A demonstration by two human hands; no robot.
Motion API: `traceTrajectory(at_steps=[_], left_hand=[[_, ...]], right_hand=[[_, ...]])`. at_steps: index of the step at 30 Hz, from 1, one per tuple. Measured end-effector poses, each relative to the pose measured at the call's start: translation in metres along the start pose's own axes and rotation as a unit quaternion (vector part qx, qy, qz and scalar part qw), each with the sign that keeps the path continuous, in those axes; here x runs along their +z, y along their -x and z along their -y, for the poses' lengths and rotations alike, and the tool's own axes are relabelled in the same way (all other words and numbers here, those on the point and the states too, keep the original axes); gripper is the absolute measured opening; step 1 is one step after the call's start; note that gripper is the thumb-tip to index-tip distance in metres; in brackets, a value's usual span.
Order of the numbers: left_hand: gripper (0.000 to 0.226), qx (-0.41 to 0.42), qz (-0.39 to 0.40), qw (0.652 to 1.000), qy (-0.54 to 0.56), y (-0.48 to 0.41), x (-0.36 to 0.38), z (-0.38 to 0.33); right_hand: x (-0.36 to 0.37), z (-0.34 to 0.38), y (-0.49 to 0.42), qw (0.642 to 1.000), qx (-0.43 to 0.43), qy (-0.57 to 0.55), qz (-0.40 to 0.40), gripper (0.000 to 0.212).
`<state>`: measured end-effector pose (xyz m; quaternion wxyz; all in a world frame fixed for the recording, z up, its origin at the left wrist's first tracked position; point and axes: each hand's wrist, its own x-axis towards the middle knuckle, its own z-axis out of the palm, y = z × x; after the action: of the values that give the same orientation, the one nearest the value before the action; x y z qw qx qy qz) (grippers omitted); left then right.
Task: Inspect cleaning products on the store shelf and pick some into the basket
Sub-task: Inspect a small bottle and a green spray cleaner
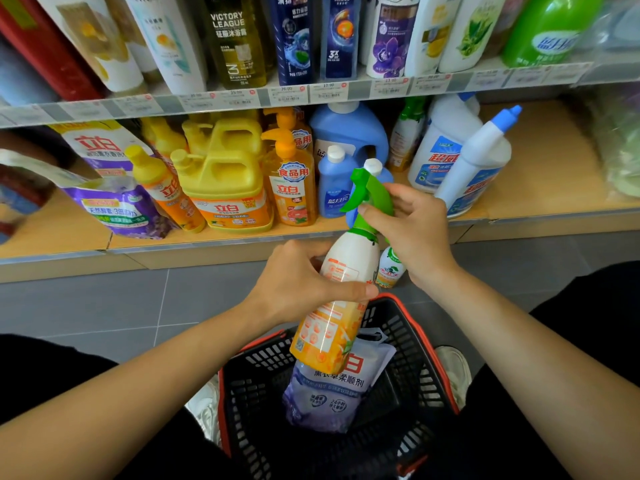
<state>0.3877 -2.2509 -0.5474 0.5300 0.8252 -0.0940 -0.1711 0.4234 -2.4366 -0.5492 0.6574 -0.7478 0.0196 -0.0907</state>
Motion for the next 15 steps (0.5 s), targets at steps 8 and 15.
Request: traceTrajectory(at_steps=[8, 15], left_hand=[[0.049, -0.016, -0.002, 0.998, 0.055, -0.002, -0.007, -0.001], [0.042, -0.007, -0.01, 0.986, 0.167, -0.005, -0.016, 0.003]], right_hand=[[-0.005, -0.002, -0.002, 0.987, 0.07, -0.105, 0.096, 0.048], [-0.005, 0.003, 0.003, 0.972, 0.177, -0.138, 0.067, 0.049]])
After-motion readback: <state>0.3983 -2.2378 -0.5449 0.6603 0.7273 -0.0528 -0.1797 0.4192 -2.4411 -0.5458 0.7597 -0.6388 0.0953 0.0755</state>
